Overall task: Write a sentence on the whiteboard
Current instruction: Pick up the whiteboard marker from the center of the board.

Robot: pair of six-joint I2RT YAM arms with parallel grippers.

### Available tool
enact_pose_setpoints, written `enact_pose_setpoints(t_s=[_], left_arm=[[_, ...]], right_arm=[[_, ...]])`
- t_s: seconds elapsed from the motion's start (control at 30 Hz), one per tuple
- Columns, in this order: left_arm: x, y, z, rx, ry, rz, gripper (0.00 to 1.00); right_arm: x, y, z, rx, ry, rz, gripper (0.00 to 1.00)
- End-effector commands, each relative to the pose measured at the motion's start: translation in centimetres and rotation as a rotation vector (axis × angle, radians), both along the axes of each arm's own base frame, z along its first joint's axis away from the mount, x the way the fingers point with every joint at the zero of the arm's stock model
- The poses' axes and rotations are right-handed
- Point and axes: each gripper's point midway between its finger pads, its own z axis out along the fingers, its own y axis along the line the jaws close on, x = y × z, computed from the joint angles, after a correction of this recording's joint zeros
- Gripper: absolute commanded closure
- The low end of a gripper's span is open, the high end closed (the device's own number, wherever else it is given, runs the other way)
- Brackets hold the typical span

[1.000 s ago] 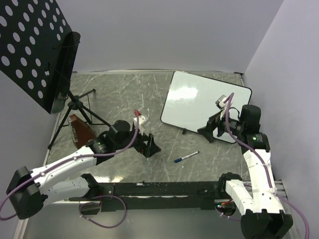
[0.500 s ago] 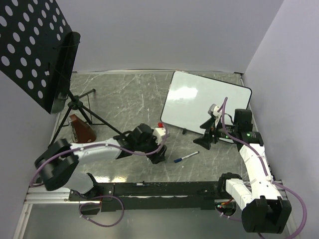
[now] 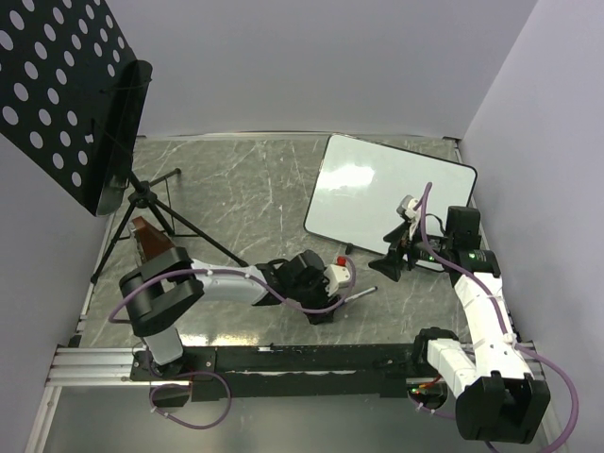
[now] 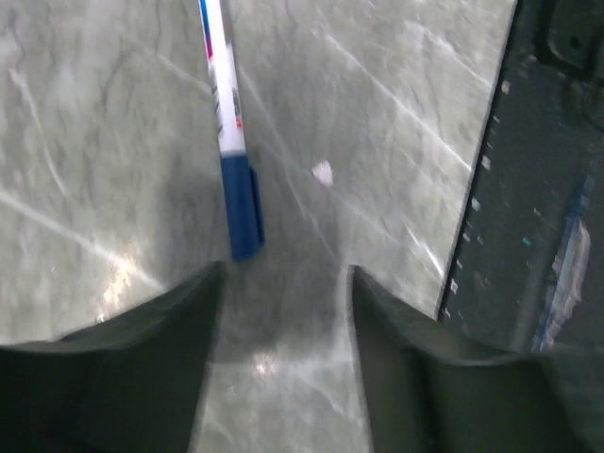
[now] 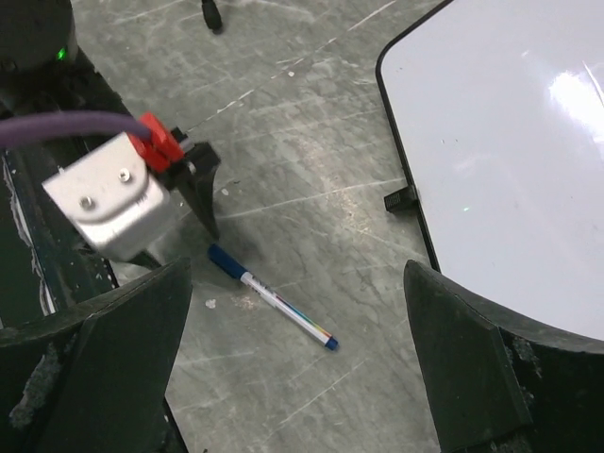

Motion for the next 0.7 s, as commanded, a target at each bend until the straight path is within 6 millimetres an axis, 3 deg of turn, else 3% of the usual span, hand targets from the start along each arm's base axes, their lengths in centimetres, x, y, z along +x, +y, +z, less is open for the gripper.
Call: enact_pose_setpoints(t_s=[0.0,0.37,0.67], left_arm=[[1.4,-2.5,0.9,-0.025,-0.069,0.025,0.46],[0.2,-2.3,-1.3,0.066,-0.156,0.074,0.68],[0.7,-3.6,-1.7,0.070,-0.193,0.144,0.63]], right_arm=[[0.8,-0.2,1.8,0.004,-0.077,0.001,0.00],[0.8,-0.4,2.2,0.008,-0.081,-0.003,0.00],[0.9,-0.5,2.1,0.011,-0.076,-0.007,0.00]])
